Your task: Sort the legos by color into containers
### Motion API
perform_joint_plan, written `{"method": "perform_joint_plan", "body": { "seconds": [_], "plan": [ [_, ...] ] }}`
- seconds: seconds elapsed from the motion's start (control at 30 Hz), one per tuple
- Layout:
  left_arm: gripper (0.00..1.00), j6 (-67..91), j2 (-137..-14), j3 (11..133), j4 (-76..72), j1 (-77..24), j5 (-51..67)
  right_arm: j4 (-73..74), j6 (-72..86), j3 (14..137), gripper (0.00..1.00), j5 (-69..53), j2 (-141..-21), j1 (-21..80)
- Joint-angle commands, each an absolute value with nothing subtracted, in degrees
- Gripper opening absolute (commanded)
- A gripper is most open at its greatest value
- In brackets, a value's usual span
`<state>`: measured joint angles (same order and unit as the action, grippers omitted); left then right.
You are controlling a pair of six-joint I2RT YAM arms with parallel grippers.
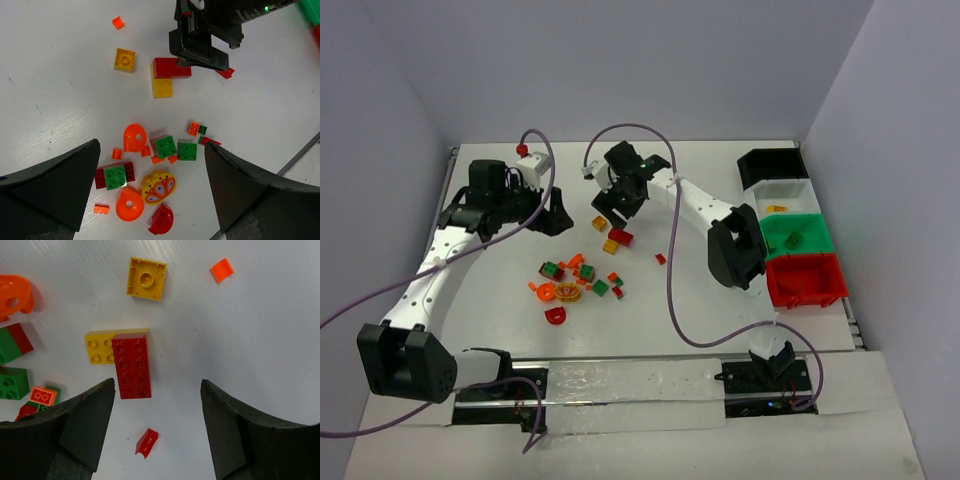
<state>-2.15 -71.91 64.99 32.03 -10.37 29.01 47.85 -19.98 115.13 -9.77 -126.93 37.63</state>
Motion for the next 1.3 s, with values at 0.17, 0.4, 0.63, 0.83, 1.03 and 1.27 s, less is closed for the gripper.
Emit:
{"method": "perform_joint_plan", "body": {
  "seconds": [0.17, 0.4, 0.63, 0.83, 1.03, 1.27],
  "plan": [
    [0.94, -2.78, -79.03, 70.57, 34.18, -9.67, 28.6, 55.2, -20.8, 119.37, 0.77, -10.16, -129.76, 37.85],
    [0.94, -3.68, -81.65, 70.09, 35.6, -9.67, 28.3, 53.42, -18.81, 116.8, 0.77, -14.2, -128.95, 37.88],
    [0.94, -5.21, -82.3, 69.84, 36.53, -9.67, 28.24, 52.94, -18.75, 117.74, 0.78, -14.24, -130.9, 39.23],
    [0.93, -4.56, -82.79, 69.87, 36.47, -9.67, 28.56, 52.29, -19.69, 120.32, 0.76, -11.51, -134.04, 39.38],
    [0.92, -3.39, -83.51, 69.78, 35.86, -9.67, 28.41, 50.89, -20.94, 120.16, 0.56, -10.85, -135.1, 39.29],
    [0.92, -3.02, -85.2, 70.02, 35.03, -9.67, 30.31, 51.25, -23.18, 118.52, 0.34, -13.72, -132.65, 39.26]
  ]
}}
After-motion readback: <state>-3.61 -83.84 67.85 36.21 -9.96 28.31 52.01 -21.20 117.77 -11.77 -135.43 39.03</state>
